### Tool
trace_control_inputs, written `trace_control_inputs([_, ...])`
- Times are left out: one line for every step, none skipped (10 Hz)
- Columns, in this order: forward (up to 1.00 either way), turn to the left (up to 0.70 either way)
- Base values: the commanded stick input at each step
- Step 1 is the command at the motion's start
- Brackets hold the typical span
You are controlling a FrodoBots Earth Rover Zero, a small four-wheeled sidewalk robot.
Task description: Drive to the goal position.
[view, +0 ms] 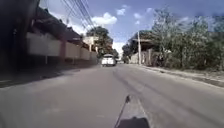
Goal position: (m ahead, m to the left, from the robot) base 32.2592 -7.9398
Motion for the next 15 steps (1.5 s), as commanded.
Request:
trace_control_inputs([1.00, 0.00])
trace_control_inputs([1.00, 0.00])
trace_control_inputs([1.00, 0.00])
trace_control_inputs([1.00, 0.00])
trace_control_inputs([1.00, 0.00])
trace_control_inputs([1.00, 0.00])
trace_control_inputs([1.00, 0.00])
trace_control_inputs([1.00, 0.00])
trace_control_inputs([1.00, 0.00])
trace_control_inputs([1.00, 0.00])
trace_control_inputs([1.00, 0.00])
trace_control_inputs([1.00, 0.00])
trace_control_inputs([1.00, 0.00])
trace_control_inputs([1.00, 0.00])
trace_control_inputs([1.00, 0.00])
